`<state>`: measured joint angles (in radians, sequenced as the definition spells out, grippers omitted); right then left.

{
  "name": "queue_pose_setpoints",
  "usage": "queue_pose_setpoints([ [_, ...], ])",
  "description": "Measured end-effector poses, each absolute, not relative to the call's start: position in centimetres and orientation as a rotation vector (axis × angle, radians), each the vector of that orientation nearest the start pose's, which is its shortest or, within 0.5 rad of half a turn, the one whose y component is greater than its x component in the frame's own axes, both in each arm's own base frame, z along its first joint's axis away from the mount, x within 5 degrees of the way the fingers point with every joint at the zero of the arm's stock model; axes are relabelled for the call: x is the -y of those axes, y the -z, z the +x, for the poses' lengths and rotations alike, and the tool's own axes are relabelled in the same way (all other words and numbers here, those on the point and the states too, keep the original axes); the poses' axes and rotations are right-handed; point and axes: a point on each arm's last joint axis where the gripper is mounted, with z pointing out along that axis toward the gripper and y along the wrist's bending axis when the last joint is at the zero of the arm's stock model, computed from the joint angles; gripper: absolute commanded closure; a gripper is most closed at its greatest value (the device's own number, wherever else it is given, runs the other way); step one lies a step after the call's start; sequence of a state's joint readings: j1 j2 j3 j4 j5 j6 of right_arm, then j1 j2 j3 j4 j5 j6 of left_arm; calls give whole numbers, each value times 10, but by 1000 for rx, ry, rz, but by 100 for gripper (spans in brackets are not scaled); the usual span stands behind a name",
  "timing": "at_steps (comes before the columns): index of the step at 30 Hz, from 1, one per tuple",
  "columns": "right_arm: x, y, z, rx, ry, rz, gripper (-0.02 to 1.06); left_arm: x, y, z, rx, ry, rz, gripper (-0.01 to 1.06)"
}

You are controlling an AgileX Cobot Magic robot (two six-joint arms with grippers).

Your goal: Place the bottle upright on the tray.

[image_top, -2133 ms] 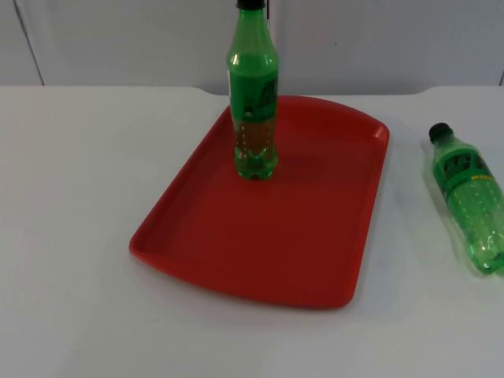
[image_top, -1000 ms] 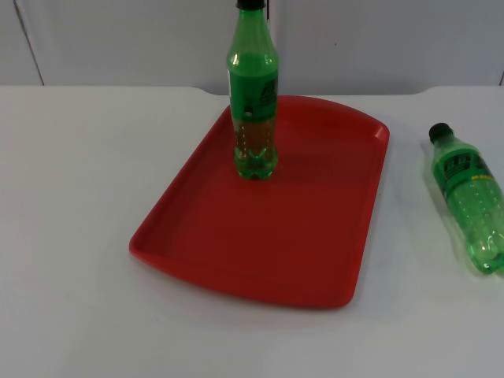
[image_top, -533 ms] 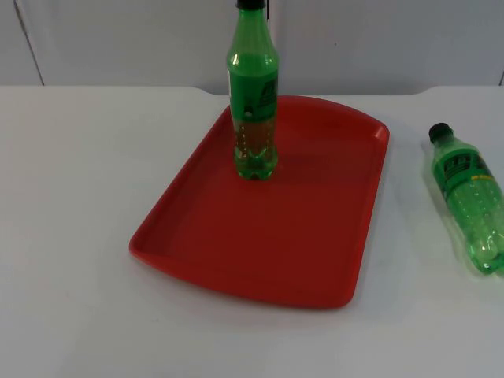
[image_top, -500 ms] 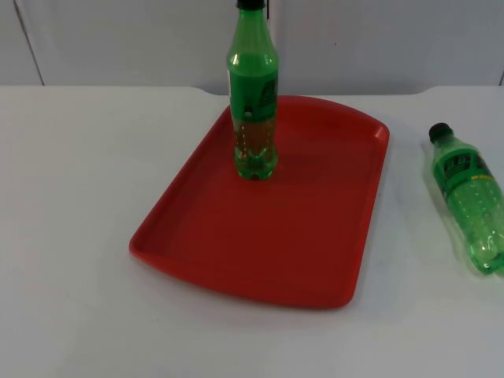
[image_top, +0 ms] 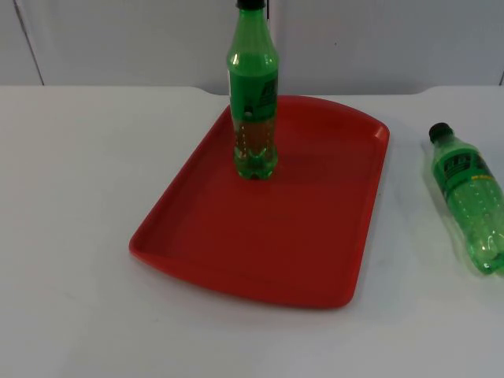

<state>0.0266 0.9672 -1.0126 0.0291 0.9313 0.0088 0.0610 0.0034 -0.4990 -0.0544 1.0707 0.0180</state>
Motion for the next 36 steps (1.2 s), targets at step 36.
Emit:
queue_pose_setpoints([
  [36, -85, -241, 417, -2838, -117, -198, 2, 5, -276, -4, -2057, 16, -42, 0],
])
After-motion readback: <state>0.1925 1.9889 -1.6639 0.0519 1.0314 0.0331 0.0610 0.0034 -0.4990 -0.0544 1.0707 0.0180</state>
